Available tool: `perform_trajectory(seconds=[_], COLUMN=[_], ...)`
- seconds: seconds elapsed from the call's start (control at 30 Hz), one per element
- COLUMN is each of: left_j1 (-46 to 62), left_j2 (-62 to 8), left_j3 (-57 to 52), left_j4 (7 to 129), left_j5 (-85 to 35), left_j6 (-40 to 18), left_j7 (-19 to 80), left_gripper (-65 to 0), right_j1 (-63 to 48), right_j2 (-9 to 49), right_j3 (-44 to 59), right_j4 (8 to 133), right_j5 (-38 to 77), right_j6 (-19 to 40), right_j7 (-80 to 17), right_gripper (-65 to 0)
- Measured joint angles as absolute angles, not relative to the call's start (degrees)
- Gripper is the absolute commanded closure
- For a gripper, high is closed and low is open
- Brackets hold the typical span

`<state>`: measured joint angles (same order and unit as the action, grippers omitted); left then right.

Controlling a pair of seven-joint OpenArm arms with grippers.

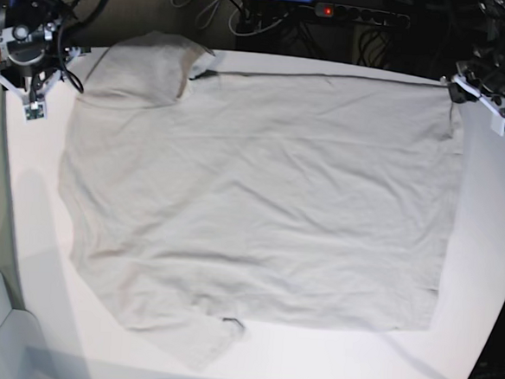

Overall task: Layout the t-shirt on the table in an organized manner, then fold the t-shirt properly
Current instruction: 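Grasp the collar-side corners of the shirt with both grippers, then hold the shirt corners with both grippers and pull them taut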

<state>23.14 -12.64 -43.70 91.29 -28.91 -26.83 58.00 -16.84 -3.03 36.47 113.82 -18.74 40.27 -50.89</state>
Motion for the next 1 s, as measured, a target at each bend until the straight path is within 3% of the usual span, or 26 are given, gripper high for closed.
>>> perform_trajectory(seconds=[0.1, 0.2, 0.23, 0.37, 0.6, 0.77, 1.0], left_j1=[23.1, 23.1, 23.1, 23.0, 22.2, 21.4, 18.6], left_j2=[-12.7, -12.7, -12.7, -12.6, -12.6, -12.9, -14.2], left_j3=[-43.7, -43.7, -43.7, -43.7, -43.7, -43.8, -43.9], left_j4=[91.5, 91.6, 91.6, 91.6, 91.6, 91.6, 91.1], left_j5=[-28.9, -28.9, -28.9, -28.9, -28.7, -28.5, -28.5], left_j6=[-26.8, -26.9, -26.8, -26.8, -26.8, -26.9, -26.8], left_j7=[58.0, 58.0, 58.0, 58.0, 58.0, 58.3, 58.4], left_gripper=[-13.9, -0.7, 0.0, -0.2, -0.4, -0.4, -0.4], right_j1=[-16.9, -17.1, -17.2, -18.8, -19.1, -18.6, -19.1], right_j2=[-4.8, -5.3, -5.3, -7.3, -8.8, -9.4, -9.3], right_j3=[38.4, 38.5, 38.5, 38.5, 38.1, 37.8, 35.2], right_j4=[113.8, 113.8, 113.8, 113.8, 113.7, 112.9, 112.9], right_j5=[-19.3, -19.1, -19.0, -19.1, -19.0, -18.9, -8.8], right_j6=[40.3, 40.3, 40.3, 40.3, 40.3, 40.3, 40.3], right_j7=[-51.1, -51.1, -50.9, -51.3, -51.0, -51.3, -52.6], right_gripper=[-24.7, -25.2, -25.2, -26.4, -35.3, -35.9, -35.9])
